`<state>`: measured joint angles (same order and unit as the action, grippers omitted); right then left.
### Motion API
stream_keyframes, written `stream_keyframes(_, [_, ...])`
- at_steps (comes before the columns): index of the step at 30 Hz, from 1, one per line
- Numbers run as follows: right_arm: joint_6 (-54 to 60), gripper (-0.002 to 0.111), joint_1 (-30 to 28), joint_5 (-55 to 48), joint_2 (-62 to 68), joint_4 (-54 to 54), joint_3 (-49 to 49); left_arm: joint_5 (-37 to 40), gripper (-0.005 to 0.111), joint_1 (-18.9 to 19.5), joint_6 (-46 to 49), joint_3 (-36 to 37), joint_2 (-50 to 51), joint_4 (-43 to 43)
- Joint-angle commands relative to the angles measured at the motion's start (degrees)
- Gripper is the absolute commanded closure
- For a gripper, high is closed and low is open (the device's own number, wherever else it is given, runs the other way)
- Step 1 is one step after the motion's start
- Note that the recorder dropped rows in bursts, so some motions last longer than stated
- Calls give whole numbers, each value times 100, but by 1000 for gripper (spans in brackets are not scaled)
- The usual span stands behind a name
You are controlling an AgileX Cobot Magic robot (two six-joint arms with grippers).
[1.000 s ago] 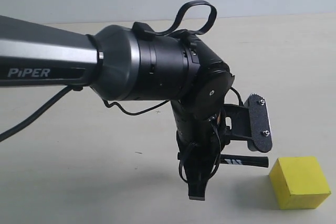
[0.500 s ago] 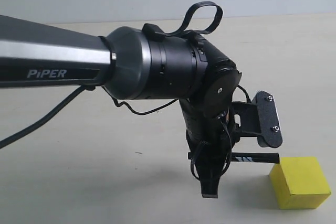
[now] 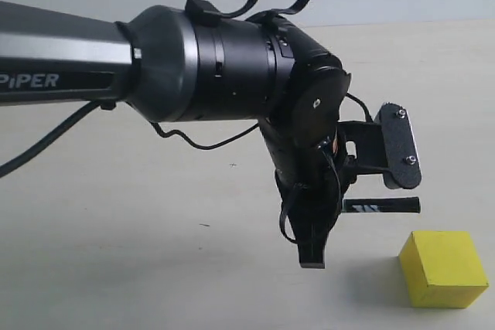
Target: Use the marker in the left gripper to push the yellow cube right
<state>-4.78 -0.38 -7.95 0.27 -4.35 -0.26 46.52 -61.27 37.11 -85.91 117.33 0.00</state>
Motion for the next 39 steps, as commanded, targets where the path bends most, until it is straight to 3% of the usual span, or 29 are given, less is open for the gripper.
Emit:
stream_keyframes(1, [3,108,5,28,-27,-8,26,673,107,-35,-67,-25,38,149])
stream_keyframes(4, [3,108,5,28,-27,-8,26,747,107,-72,-136,-25,291,177])
stream_keyframes(9, [3,108,5,28,-27,-8,26,-41,107,-238,-136,-25,452,178])
stream_keyframes(21, [3,108,5,28,-27,-8,26,46,107,-238,-211,-25,412,200])
stream_keyframes(26, [3,108,5,28,-27,-8,26,60,107,-58,-1753,-25,-5,1108])
stream_keyframes(32, [3,108,5,28,-27,-8,26,253,107,447,-3041,120,-791,1139])
stream_keyframes(36, [3,108,5,28,-27,-8,26,135,107,660,-3853,729,-1213,1273])
stream_keyframes(39, [3,108,5,28,-27,-8,26,-324,107,749,-5070,1377,-1479,1654])
